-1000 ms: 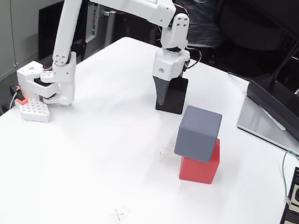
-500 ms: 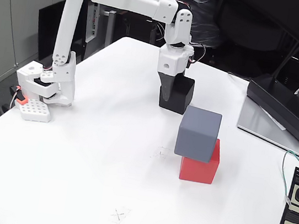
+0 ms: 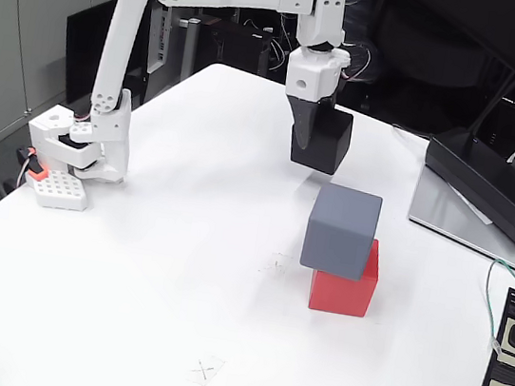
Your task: Stack the three blocks in an ordered color.
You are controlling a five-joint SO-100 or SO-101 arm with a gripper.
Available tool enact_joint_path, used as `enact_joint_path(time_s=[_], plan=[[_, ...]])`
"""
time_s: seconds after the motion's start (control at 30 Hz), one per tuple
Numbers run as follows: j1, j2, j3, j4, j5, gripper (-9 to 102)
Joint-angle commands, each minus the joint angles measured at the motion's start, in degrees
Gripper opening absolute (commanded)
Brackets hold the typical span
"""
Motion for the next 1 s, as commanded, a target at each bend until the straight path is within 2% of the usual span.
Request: enact_joint_path(time_s=[0.0, 0.27, 0.97], plan=[[0.35, 0.79, -7.29, 5.01, 0.44, 5], [5.89, 3.25, -14.06, 5.19, -0.18, 5], [26.28, 22.15, -14.33, 4.83, -15.21, 5]])
